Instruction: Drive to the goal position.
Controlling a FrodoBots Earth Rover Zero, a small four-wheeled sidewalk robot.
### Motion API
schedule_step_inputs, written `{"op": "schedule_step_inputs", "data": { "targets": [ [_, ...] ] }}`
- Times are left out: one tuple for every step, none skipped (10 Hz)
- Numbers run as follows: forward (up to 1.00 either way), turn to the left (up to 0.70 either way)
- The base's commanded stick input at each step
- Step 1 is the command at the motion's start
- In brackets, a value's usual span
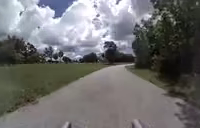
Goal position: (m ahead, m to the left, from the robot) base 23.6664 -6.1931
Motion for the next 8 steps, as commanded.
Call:
{"op": "schedule_step_inputs", "data": {
  "targets": [
    [0.7, 0.01],
    [0.7, 0.01],
    [0.7, 0.01],
    [0.7, 0.01],
    [0.7, 0.01],
    [0.7, 0.01],
    [0.7, 0.01],
    [0.7, 0.01]
  ]
}}
